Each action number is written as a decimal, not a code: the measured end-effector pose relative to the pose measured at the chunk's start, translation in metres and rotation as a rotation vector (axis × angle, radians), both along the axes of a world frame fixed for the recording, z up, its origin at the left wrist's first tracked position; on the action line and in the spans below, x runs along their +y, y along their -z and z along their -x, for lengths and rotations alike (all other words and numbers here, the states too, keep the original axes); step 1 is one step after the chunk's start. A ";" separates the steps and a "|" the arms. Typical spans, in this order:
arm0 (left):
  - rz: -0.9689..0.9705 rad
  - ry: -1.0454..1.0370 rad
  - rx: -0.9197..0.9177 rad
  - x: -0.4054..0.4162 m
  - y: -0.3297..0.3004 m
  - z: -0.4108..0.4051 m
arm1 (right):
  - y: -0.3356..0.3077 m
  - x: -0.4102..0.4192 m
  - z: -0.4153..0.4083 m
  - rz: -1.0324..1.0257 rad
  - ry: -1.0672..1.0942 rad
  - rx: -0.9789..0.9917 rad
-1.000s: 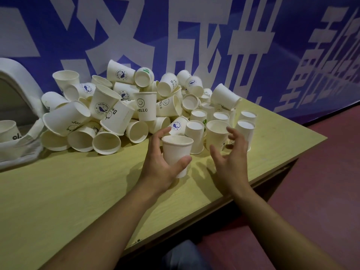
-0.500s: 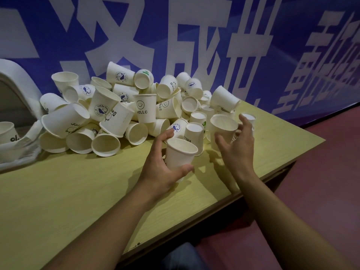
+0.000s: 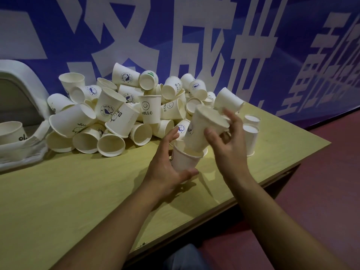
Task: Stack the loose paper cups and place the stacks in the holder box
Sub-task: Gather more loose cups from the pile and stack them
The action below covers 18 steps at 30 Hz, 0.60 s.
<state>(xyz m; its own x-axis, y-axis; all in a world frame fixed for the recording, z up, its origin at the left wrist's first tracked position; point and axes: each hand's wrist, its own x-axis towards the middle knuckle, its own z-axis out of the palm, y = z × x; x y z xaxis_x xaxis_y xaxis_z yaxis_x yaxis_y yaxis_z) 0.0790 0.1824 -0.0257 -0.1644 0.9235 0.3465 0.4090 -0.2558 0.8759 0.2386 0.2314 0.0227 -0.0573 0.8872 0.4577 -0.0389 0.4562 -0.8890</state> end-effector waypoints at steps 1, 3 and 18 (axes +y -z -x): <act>-0.003 0.008 0.001 0.000 0.000 -0.001 | 0.004 -0.001 0.003 0.009 -0.022 -0.074; -0.014 0.003 0.011 0.000 0.001 -0.003 | 0.016 -0.004 0.010 0.046 -0.050 -0.211; -0.057 -0.116 0.019 0.004 0.002 0.003 | 0.035 0.060 0.003 -0.086 0.234 -0.820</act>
